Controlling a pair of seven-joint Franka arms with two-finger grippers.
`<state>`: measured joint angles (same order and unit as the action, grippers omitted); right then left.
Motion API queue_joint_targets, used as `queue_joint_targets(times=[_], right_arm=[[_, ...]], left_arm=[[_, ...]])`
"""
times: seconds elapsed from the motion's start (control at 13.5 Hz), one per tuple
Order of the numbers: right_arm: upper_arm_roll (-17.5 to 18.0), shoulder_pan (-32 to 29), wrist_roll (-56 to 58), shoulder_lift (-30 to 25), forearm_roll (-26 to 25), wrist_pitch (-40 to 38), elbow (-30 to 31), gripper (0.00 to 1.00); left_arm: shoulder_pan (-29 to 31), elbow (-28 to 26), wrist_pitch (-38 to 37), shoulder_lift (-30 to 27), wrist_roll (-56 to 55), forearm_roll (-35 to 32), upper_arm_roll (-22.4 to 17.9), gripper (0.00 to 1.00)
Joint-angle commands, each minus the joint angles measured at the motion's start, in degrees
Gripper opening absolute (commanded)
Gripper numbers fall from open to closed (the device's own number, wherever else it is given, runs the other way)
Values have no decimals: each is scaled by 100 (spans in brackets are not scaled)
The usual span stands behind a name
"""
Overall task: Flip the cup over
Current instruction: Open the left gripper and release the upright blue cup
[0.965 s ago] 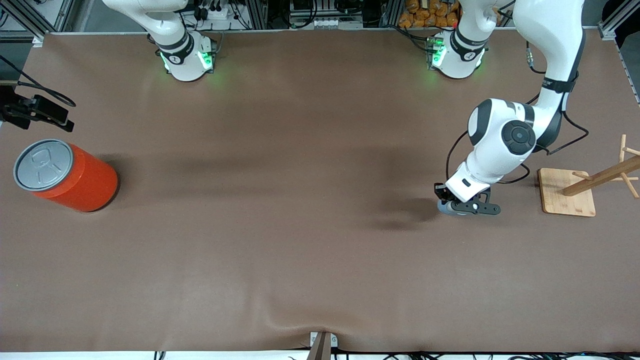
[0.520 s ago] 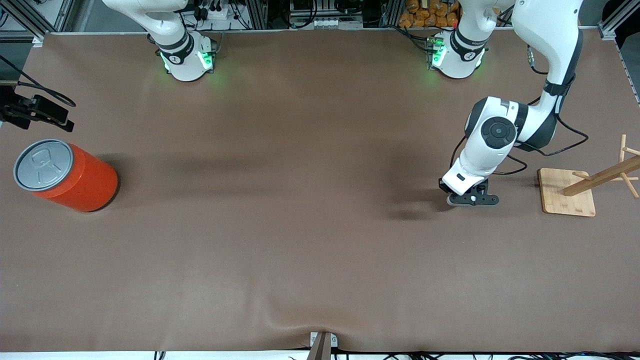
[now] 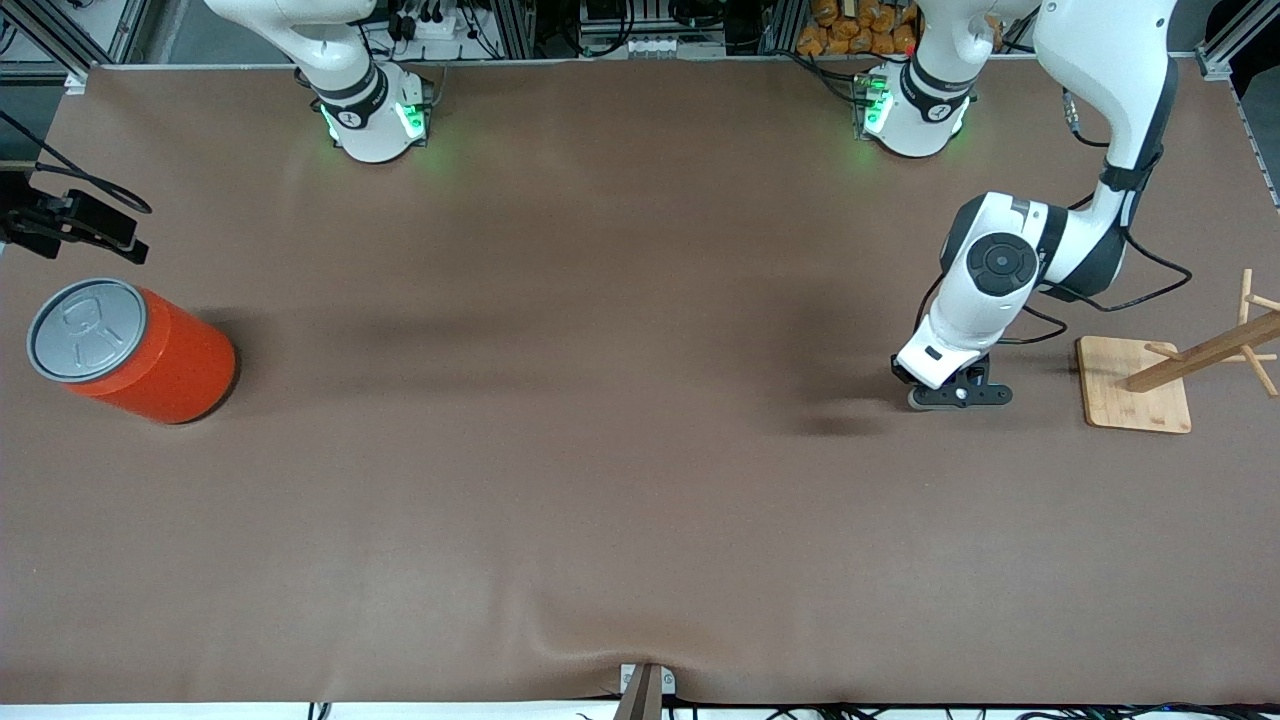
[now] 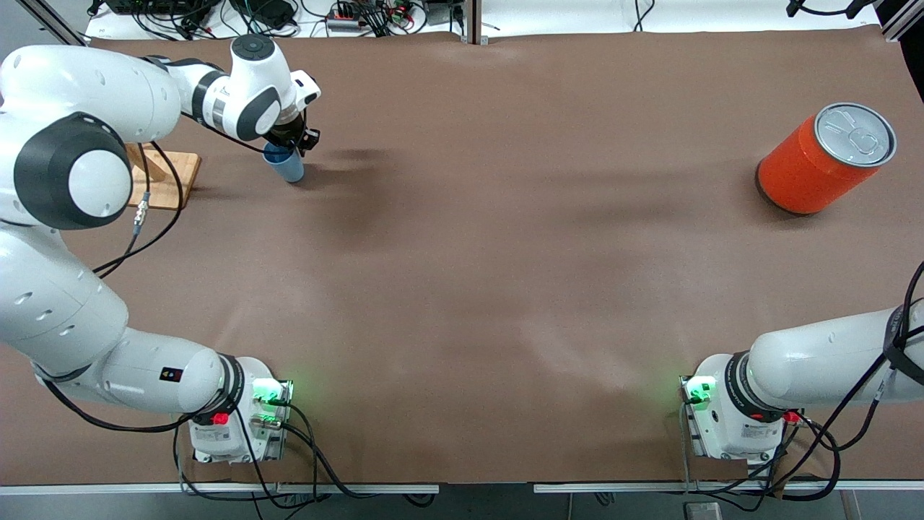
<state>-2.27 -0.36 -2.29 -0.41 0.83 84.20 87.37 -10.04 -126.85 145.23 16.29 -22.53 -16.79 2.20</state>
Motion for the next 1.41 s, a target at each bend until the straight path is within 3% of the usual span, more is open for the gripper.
queue_joint_targets(times=[0.0, 0.52, 0.82, 1.04, 1.34], right_arm=[[-28, 10, -34, 50, 102, -79, -132, 100], [-19, 10, -34, 50, 102, -79, -132, 100], [-28, -17, -34, 50, 181, -79, -132, 100], [-28, -8, -34, 50, 190, -79, -132, 100], [-28, 1, -17, 50, 181, -79, -132, 100]], left_arm=[[107, -103, 85, -126, -146, -176, 61, 100], [107, 90, -90, -521, -111, -167, 70, 100], [55, 1431, -1642, -530, -50, -79, 122, 100], [89, 2478, -2742, -513, 55, 525, 184, 100], [116, 2885, -3088, -486, 258, 782, 175, 100]])
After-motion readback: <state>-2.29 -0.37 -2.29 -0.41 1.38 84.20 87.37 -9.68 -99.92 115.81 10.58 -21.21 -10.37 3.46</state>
